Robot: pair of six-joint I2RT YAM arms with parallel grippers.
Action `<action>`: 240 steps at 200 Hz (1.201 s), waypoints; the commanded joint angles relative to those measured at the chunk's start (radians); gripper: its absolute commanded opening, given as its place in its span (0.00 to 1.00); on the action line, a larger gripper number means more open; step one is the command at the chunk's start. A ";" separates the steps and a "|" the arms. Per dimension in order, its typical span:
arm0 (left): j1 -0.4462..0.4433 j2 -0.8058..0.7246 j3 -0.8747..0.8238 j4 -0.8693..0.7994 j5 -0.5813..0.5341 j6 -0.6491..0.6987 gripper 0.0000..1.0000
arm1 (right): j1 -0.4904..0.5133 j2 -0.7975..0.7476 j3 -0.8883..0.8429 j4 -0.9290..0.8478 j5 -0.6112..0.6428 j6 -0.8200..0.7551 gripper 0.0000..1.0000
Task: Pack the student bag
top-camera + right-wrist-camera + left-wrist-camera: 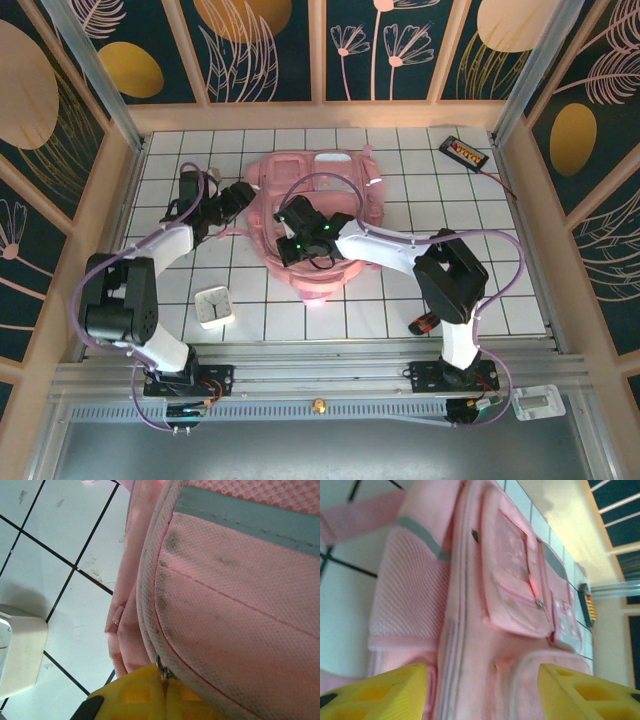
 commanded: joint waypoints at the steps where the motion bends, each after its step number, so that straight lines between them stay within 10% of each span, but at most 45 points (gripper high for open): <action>1: -0.049 -0.011 -0.054 0.086 0.073 -0.091 0.59 | -0.022 -0.006 -0.028 -0.025 -0.057 -0.002 0.00; 123: -0.145 0.063 -0.045 0.073 0.080 -0.105 0.53 | -0.036 0.002 -0.026 -0.011 -0.069 -0.008 0.00; 165: -0.170 0.116 -0.038 0.147 0.105 -0.136 0.00 | -0.036 0.010 -0.008 -0.045 -0.039 -0.007 0.00; 240: -0.164 0.076 0.033 -0.035 -0.001 0.029 0.00 | -0.072 -0.147 -0.145 -0.239 0.140 0.032 0.00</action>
